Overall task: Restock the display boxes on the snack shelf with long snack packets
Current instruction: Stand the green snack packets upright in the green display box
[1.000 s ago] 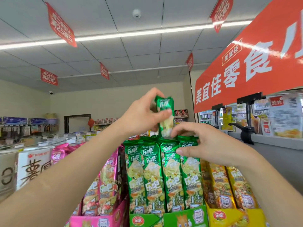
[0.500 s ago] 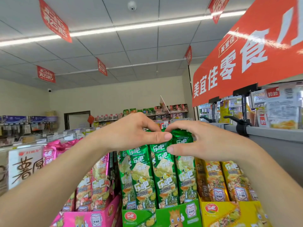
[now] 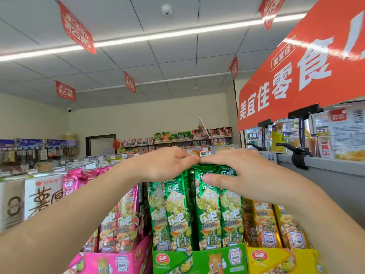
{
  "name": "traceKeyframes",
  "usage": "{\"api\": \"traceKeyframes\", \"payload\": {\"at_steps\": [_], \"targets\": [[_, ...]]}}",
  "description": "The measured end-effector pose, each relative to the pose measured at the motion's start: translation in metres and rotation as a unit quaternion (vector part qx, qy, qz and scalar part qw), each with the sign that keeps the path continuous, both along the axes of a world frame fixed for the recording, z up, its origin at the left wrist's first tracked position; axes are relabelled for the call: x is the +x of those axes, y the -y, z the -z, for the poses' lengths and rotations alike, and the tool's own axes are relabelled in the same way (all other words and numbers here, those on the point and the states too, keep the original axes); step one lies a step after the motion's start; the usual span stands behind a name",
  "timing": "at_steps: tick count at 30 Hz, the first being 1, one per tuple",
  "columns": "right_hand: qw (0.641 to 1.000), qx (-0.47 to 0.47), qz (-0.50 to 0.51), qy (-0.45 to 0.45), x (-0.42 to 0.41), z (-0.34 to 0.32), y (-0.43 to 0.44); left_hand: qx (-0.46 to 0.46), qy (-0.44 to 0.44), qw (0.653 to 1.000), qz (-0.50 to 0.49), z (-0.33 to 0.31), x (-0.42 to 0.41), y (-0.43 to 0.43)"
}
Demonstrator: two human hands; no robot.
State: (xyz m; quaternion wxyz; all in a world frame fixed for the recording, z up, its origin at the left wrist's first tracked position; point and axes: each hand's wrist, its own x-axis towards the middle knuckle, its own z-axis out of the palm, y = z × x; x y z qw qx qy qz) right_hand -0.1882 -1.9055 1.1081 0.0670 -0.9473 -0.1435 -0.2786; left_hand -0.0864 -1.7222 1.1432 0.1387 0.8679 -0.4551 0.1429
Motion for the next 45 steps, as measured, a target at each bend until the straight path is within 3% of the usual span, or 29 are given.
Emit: {"api": "traceKeyframes", "payload": {"at_steps": [9, 15, 19, 25, 28, 31, 34, 36, 38, 42, 45], "targets": [[0.995, 0.077, -0.048, -0.03, -0.002, -0.002, 0.023, 0.06, 0.001, 0.998, -0.029, -0.017, 0.003, -0.005], [0.99, 0.119, -0.042, -0.059, 0.001, -0.004, 0.026, 0.053, -0.09, 0.992, -0.075, -0.038, 0.013, 0.027], [0.991, 0.119, -0.024, -0.061, 0.002, -0.004, 0.024, 0.147, 0.012, 0.979, -0.137, -0.037, 0.021, 0.05], [0.994, 0.084, -0.02, -0.062, 0.001, -0.006, 0.02, 0.173, 0.029, 0.977, -0.123, -0.032, 0.024, 0.056], [0.995, 0.079, -0.006, -0.053, 0.0, -0.004, 0.017, 0.107, 0.018, 0.986, -0.123, -0.033, 0.02, 0.047], [0.996, 0.079, -0.001, -0.046, 0.0, -0.003, 0.015, -0.095, -0.021, 0.99, -0.098, -0.04, 0.013, 0.038], [0.995, 0.086, 0.0, -0.042, 0.0, 0.0, 0.013, -0.273, 0.145, 0.946, -0.096, -0.046, 0.003, 0.028], [0.996, 0.091, -0.003, -0.021, 0.001, 0.003, 0.01, -0.393, 0.288, 0.872, -0.056, -0.044, -0.009, 0.017], [0.996, 0.093, -0.009, 0.013, 0.0, 0.007, 0.003, -0.487, 0.349, 0.8, 0.026, -0.039, -0.027, 0.0], [0.993, 0.087, 0.001, 0.082, 0.001, 0.014, -0.01, -0.598, 0.326, 0.713, 0.165, -0.007, -0.056, -0.025], [0.977, 0.112, 0.026, 0.178, 0.001, 0.016, -0.017, -0.657, 0.254, 0.682, 0.197, 0.034, -0.066, -0.034]]}}
